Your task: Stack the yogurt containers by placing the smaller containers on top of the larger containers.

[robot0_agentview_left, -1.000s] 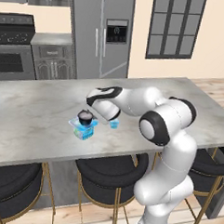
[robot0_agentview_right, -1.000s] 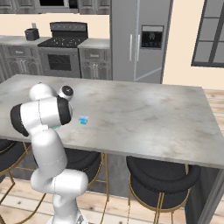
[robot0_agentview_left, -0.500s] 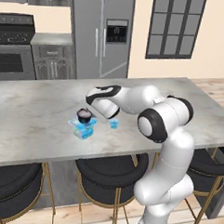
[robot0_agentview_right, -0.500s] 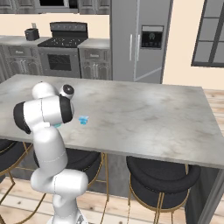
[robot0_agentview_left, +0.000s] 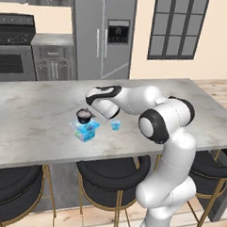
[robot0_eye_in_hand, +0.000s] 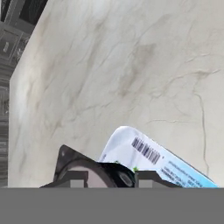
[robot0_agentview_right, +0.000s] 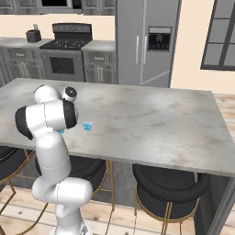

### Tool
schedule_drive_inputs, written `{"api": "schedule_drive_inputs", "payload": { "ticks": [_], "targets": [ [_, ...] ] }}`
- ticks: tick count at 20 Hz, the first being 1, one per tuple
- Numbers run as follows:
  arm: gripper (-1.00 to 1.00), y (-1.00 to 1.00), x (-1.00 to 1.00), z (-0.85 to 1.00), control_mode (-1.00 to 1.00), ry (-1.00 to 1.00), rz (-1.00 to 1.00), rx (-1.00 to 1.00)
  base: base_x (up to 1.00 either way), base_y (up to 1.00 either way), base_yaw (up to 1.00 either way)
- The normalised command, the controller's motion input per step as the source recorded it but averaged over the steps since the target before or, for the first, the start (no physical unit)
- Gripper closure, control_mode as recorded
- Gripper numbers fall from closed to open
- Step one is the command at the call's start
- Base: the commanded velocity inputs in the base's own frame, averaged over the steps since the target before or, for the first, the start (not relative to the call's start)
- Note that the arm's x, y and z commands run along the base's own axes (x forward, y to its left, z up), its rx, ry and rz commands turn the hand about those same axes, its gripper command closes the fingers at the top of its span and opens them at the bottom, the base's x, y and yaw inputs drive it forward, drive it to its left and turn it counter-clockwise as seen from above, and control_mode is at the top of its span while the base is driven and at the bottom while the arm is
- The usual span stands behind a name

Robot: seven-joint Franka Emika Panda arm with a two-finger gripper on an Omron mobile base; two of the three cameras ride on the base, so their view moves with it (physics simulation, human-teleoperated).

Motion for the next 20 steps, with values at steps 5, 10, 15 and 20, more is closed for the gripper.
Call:
{"api": "schedule_drive_inputs", "payload": {
  "ticks": [5, 10, 15, 20],
  "targets": [
    [1.0, 0.0, 0.0, 0.0, -1.0, 0.0, 0.0, 0.0, 0.0, 0.0, 0.0],
    [-1.0, 0.0, 0.0, 0.0, -1.0, 0.0, 0.0, 0.0, 0.0, 0.0, 0.0],
    [-1.0, 0.0, 0.0, 0.0, -1.0, 0.0, 0.0, 0.0, 0.0, 0.0, 0.0],
    [-1.0, -0.16, 0.0, 0.0, -1.0, 0.0, 0.0, 0.0, 0.0, 0.0, 0.0]
  ]
}}
